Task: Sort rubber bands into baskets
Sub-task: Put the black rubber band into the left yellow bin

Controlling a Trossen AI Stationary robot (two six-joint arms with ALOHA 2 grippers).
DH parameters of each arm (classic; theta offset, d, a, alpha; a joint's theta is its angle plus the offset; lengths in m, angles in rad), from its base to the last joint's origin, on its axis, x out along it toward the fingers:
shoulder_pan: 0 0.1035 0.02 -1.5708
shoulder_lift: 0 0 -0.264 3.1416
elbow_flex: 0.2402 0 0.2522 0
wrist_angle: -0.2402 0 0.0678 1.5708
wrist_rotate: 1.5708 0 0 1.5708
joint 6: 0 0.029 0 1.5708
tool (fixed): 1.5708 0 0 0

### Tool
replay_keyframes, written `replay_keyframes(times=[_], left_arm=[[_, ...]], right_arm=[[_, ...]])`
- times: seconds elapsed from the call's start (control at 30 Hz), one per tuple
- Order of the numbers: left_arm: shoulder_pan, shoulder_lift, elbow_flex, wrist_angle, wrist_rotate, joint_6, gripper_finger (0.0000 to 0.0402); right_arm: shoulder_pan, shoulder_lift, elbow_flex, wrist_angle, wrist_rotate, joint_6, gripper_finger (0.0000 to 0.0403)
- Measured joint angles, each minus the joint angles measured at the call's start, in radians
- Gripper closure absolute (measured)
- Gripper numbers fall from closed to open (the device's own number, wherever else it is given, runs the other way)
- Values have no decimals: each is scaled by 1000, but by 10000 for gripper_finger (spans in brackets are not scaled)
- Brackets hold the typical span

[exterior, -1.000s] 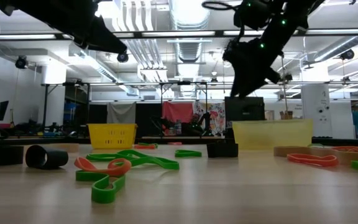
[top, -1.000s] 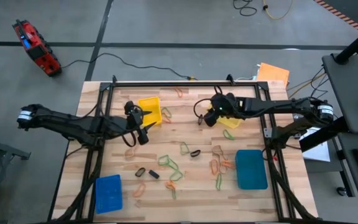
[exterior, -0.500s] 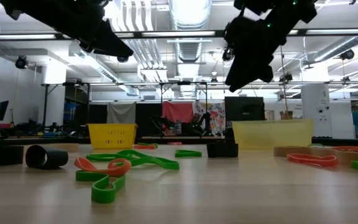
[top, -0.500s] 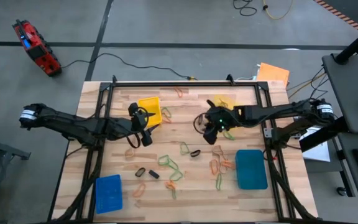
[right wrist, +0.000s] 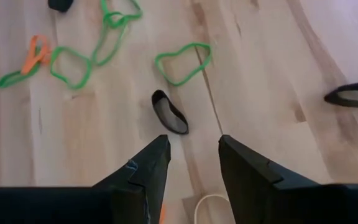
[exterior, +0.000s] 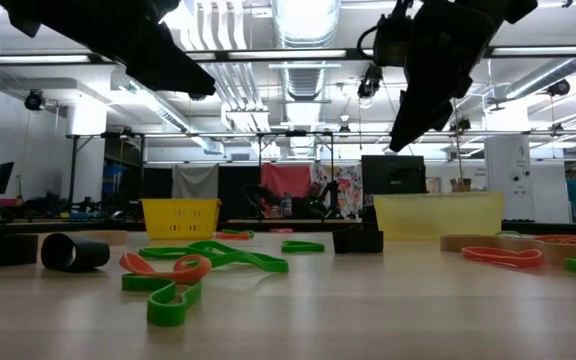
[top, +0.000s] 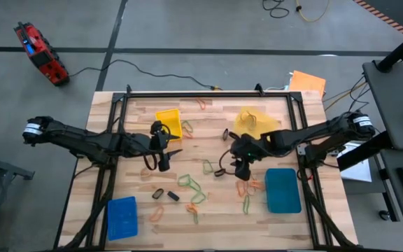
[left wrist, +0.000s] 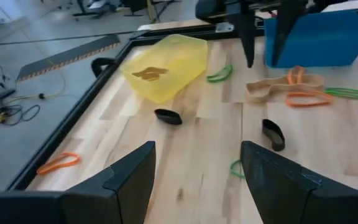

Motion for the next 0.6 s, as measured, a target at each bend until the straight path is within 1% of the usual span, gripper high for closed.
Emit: replay_keyframes(times=[0.23,0.3,0.43,0.6], left_arm=[[0,0,0,-1,21,0,182],[0,0,0,0,23,-1,182],[-1,0,0,13,80,-25,182],[-21,38,-5,106,136,-75,182]], right_arm=[[54,21,0,0,70,21,251],[66,23,0,-1,76,25,247],[93,23,0,-3,76,52,246],[136,20,0,-61,65,107,247]])
